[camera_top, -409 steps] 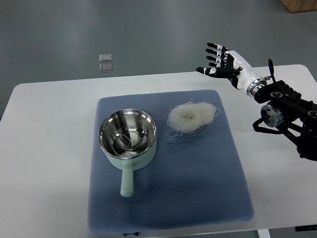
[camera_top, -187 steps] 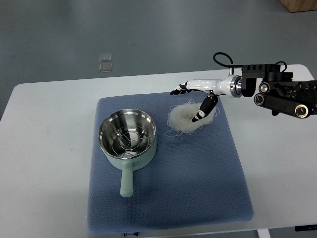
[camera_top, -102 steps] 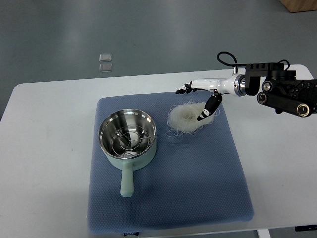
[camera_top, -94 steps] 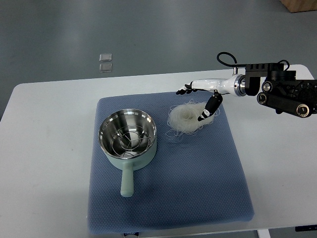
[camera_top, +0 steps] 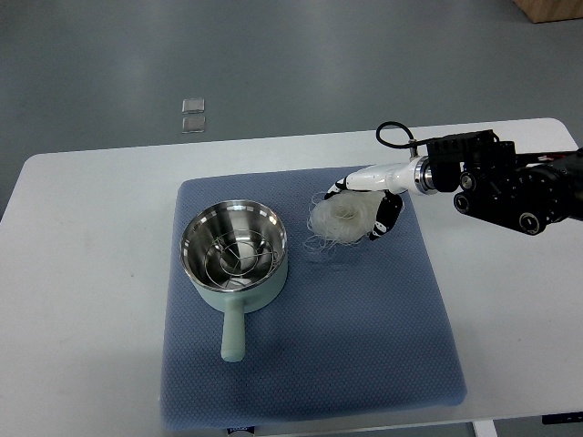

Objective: Put vermicelli into pot with right hand
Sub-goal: 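Close the right hand's fingers around the vermicelli and lift it, then carry the vermicelli over the steel pot and release it inside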

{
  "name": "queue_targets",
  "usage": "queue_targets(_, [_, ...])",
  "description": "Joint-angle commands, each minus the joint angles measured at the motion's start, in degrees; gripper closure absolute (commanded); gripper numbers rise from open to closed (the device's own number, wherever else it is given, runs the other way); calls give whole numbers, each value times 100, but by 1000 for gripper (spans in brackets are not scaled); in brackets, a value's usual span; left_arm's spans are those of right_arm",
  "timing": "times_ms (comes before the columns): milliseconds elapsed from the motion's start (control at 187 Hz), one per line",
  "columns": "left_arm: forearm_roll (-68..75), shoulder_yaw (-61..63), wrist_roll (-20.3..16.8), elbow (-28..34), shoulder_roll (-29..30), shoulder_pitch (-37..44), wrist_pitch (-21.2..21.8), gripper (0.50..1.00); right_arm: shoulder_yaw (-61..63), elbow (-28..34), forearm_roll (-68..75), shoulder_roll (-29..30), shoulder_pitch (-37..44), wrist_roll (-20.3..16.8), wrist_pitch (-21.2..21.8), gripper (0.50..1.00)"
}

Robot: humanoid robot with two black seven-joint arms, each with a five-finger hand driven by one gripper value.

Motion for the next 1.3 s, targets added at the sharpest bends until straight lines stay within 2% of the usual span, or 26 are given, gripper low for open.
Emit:
queue_targets(0, [0,0,0,0,0,1,0,500,-31,-161,-17,120,-29,-1,-67,581])
queue_targets(176, [0,-9,0,0,0,1,8,500,-163,-302,-52,252,-38,-28,-199,597])
queue_targets(283, [0,-9,0,0,0,-8,8,500,-251,-355,-52,261,-47,-28,-234,650])
queue_targets(358, [0,-9,0,0,0,-8,8,500,-251,-398,-52,313,-47,-37,-234,730])
queue_targets(390, [0,-9,0,0,0,-8,8,500,-251,-398,-52,313,-47,-37,-243,789])
queue_targets(417, [0,-9,0,0,0,-8,8,500,-242,-407,-52,313,-47,-37,-243,864])
queue_targets(427, [0,-9,0,0,0,-8,8,500,-242,-407,-52,313,-47,-37,-243,865])
queue_targets(433, [0,-9,0,0,0,-8,8,500,-242,-407,-52,313,-47,-37,-243,889])
queue_targets(449, [0,-9,0,0,0,-8,8,500,-242,-407,-52,313,-38,-37,-243,908])
queue_targets(486, [0,-9,0,0,0,-8,8,500,-242,-407,-52,313,-38,-37,-251,995])
queue_targets(497, [0,-9,0,0,0,-8,8,500,-242,-407,-52,313,-38,-37,-260,1000])
queue_targets(668, [0,-9,0,0,0,-43,8,500,-198,-398,-43,313,-3,-37,-313,1000])
queue_targets(818, [0,-9,0,0,0,-43,8,500,-22,-293,54,226,59,-28,-524,1000])
queue_targets(1031, [0,-9,0,0,0,-43,8,500,777,498,124,-135,533,-28,-471,1000])
queue_targets(1293, [0,-9,0,0,0,-60,8,500,821,1157,449,-47,1192,51,-471,1000])
